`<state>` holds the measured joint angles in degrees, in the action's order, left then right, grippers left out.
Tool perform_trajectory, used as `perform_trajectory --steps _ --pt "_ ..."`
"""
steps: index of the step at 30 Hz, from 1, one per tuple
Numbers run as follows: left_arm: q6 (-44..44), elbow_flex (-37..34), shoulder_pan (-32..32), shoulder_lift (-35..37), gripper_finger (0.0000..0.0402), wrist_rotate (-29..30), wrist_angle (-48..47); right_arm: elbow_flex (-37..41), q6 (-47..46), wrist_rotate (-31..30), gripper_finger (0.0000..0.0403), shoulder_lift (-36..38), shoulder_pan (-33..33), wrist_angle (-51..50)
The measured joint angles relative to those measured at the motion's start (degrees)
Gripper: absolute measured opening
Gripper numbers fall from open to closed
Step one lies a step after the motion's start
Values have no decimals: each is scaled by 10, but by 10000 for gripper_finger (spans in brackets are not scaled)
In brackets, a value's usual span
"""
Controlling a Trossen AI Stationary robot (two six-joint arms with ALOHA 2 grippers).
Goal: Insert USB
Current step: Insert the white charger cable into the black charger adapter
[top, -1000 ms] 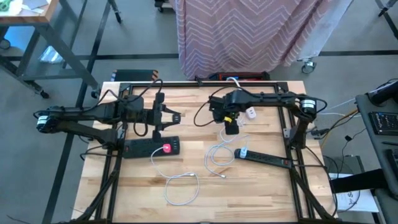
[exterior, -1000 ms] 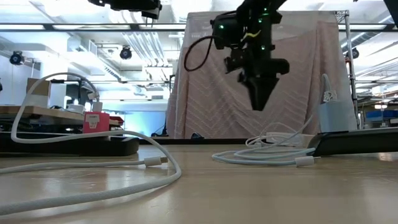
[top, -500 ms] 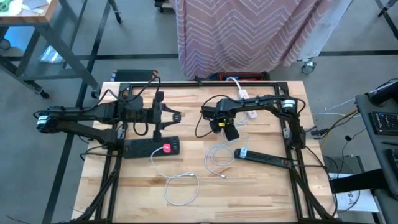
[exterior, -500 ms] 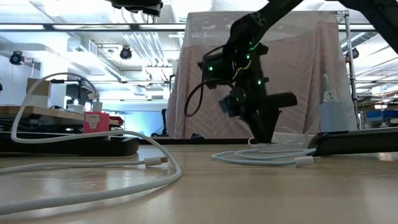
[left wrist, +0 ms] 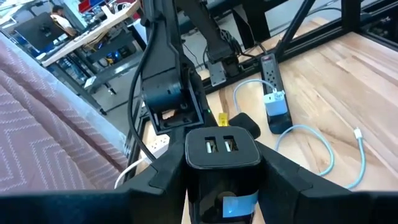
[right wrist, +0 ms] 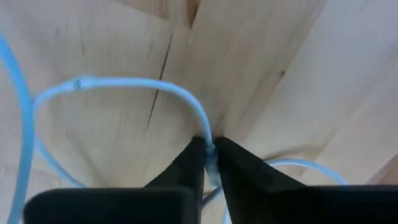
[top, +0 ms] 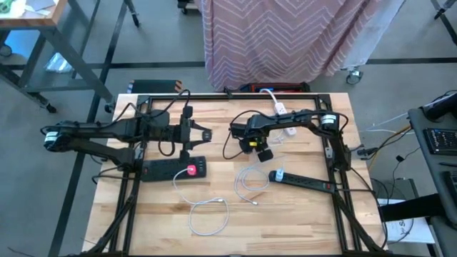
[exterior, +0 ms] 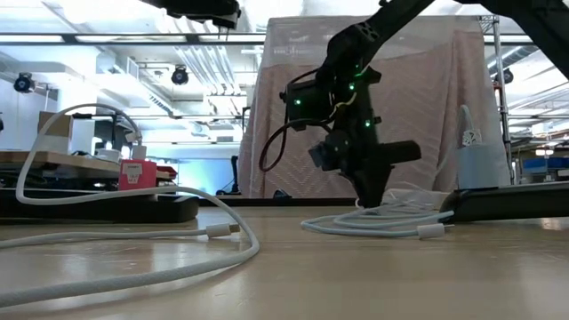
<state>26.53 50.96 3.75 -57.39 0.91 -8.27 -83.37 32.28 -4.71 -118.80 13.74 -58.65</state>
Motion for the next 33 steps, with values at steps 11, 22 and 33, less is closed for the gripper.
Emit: perform_trajectory --steps 11,22,33 --pt "41 0 -1 -5 134 -55 3 -8 -78 19 2 164 -47 71" --pt "202 -2 -56 -81 134 -89 81 15 -97 22 1 345 -179 288" --pt "299 -1 -97 -119 134 -11 146 61 -30 17 0 357 -267 478"
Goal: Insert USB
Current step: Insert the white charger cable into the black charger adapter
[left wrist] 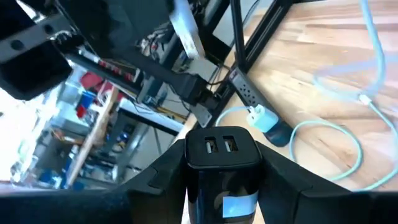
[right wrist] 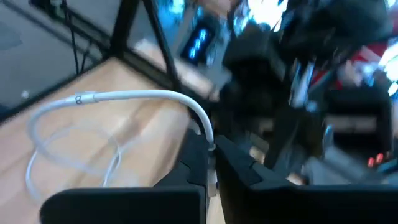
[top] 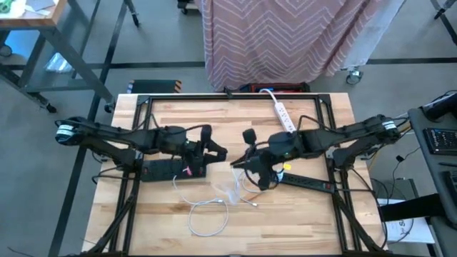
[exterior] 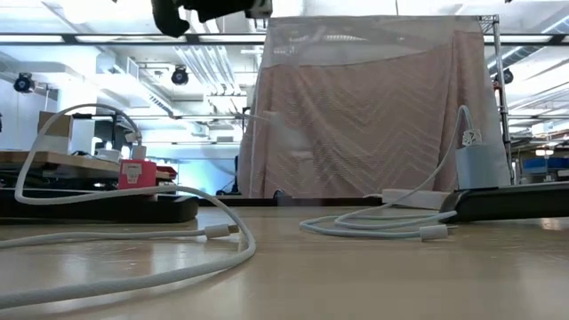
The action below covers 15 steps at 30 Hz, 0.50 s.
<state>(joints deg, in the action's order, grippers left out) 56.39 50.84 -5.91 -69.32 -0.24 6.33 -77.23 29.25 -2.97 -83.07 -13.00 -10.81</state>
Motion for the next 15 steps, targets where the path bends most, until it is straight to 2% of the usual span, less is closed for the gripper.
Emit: perform_trajectory --steps 8,13,15 --pt "55 0 -46 -7 134 88 13 7 36 -1 0 -7 -12 63" --pt "59 0 -60 -19 134 126 53 7 35 -3 0 -25 -11 91" --pt "57 0 -61 -22 134 146 64 10 39 -21 0 -30 -11 102"
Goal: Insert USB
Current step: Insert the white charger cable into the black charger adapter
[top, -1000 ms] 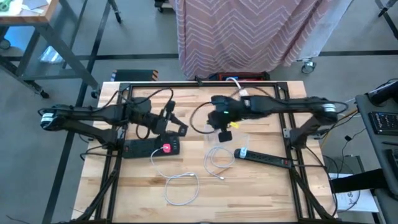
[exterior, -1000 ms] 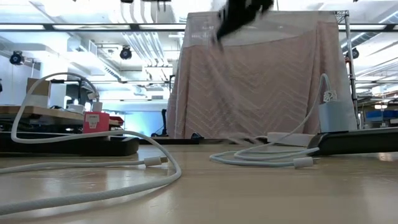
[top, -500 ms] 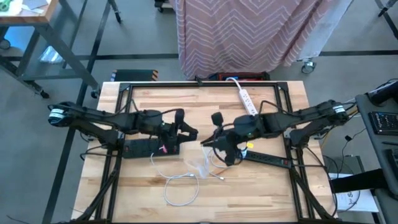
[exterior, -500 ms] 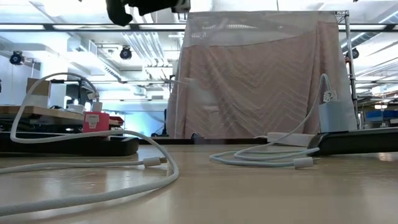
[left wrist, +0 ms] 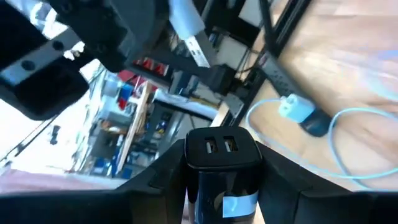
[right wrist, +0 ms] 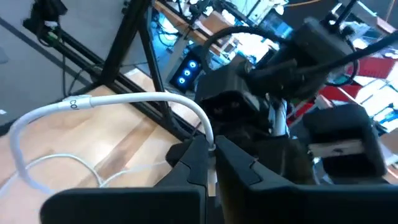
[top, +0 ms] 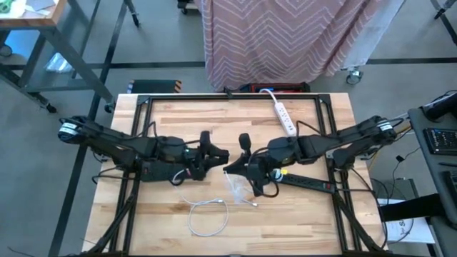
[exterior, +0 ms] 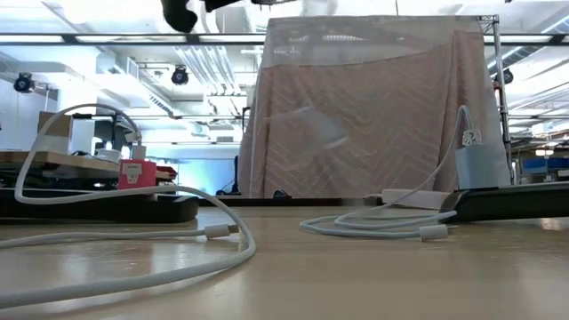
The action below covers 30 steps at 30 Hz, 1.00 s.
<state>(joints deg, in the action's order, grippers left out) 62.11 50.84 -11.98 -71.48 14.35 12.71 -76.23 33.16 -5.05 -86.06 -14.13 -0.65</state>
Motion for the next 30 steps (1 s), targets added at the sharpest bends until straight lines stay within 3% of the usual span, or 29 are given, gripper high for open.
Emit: perform_trajectory --steps 8,21,30 --pt "-80 1 0 6 134 21 46 8 48 -110 0 -23 0 46" --pt "-107 1 0 13 134 34 42 10 99 -170 0 -22 -9 62" --pt "-116 1 0 19 134 32 46 10 104 -179 0 -15 -19 55"
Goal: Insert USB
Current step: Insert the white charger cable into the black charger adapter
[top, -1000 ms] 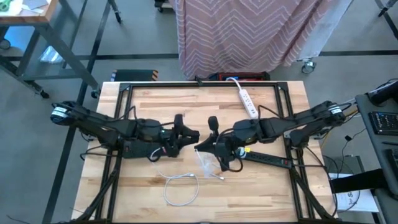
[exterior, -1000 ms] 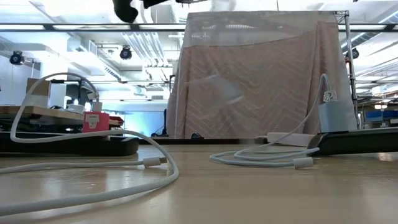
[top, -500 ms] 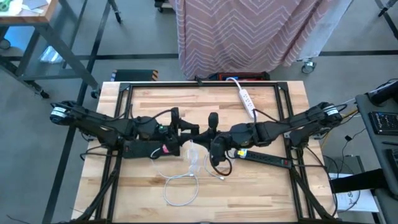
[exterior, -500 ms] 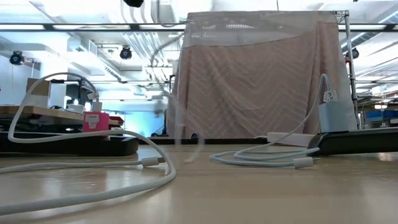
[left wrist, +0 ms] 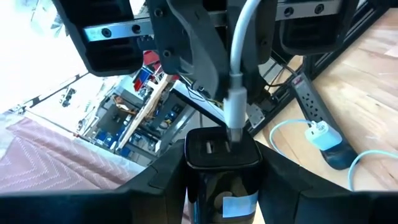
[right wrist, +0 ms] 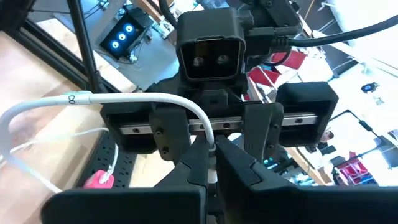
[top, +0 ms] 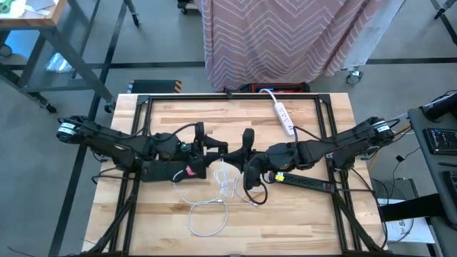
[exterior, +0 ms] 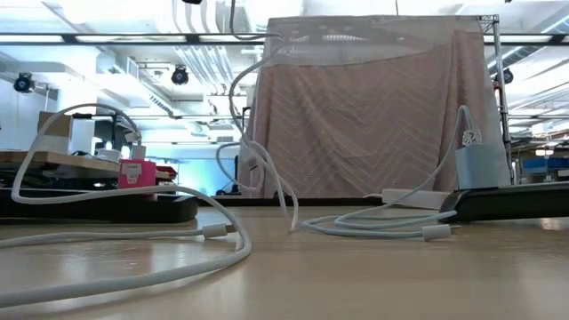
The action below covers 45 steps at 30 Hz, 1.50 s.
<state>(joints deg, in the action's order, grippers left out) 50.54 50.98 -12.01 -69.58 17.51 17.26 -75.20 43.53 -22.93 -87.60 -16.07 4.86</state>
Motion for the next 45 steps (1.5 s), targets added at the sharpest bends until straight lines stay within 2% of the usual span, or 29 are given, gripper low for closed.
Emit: perform_trajectory --steps 4,16,23,45 --pt "-5 0 -1 2 134 2 -3 0 9 -24 0 1 -3 -3" --pt "-5 0 -2 2 134 -18 4 1 12 -7 0 -4 -2 12" --pt "-5 0 -2 3 134 -21 3 2 15 -23 0 -5 -1 14" --pt "-21 1 -2 0 134 -13 -1 2 -18 -31 0 -5 31 -45"
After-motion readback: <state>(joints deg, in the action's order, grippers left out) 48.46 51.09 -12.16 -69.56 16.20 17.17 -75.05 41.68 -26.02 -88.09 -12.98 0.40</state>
